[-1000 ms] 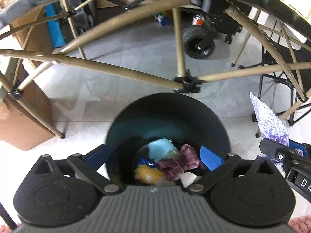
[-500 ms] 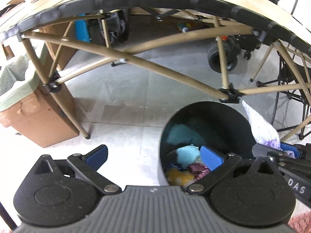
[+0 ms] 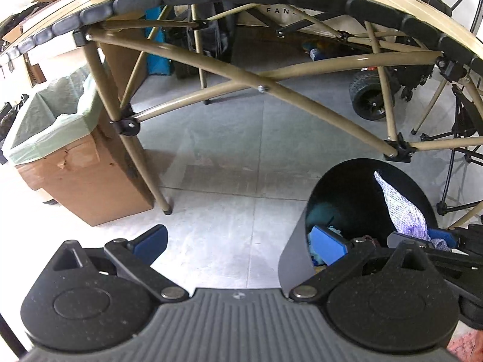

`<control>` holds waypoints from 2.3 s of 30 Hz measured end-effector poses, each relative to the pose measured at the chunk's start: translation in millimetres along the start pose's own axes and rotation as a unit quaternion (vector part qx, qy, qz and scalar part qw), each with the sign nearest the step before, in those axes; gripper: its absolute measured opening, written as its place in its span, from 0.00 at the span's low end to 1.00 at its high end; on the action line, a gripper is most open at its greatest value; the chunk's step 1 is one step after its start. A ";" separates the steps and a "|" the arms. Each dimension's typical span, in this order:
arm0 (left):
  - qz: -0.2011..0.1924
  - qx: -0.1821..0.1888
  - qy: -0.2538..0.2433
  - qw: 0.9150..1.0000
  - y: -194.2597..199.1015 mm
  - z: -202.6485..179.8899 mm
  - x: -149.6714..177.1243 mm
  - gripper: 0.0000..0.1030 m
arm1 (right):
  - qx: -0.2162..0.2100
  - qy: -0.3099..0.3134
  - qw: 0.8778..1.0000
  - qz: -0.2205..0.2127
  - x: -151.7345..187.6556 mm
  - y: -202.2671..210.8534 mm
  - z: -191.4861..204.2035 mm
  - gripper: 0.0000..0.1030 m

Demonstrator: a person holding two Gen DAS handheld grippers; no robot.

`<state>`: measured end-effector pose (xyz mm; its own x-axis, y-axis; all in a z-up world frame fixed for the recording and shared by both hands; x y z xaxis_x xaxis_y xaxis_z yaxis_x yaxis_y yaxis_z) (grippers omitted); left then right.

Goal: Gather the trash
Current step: 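Move the right gripper over the bin and release the lavender pouch, then raise both tools back toward the table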

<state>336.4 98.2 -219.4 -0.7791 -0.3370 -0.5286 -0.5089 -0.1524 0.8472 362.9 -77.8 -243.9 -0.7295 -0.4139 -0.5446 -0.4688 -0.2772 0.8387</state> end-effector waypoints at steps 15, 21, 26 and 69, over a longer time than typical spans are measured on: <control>-0.001 -0.009 0.006 1.000 -1.0 12.6 2.3 1.00 | 0.010 -0.015 1.000 0.016 4.5 -14.0 -1.3 0.45; 0.000 -0.012 0.006 1.000 -2.6 13.3 2.8 1.00 | 0.023 -0.035 0.999 0.024 7.4 -17.0 -11.1 0.99; 0.000 -0.017 0.007 1.000 -3.5 14.7 2.9 1.00 | 0.023 -0.036 0.999 0.031 10.5 -19.2 -13.3 1.00; -0.128 0.043 -0.014 0.991 104.7 -19.2 -34.6 1.00 | 0.035 -0.053 0.991 -0.115 -13.7 151.2 -56.5 1.00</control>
<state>317.1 76.0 -111.5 -0.6300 -0.2707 -0.7279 -0.7196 -0.1490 0.6782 330.1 -163.0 -110.2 -0.6463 -0.2519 -0.7203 -0.6592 -0.2913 0.6933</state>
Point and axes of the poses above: each gripper's, at about its wrist camera, not at the fingertips, and y roughly against the way its jaws point, z to its left, x to its underside, the point moved 8 cm from there along -y, roughly the way its jaws point, and after that the axes turned 9 degrees about y, right-handed, at the moved point
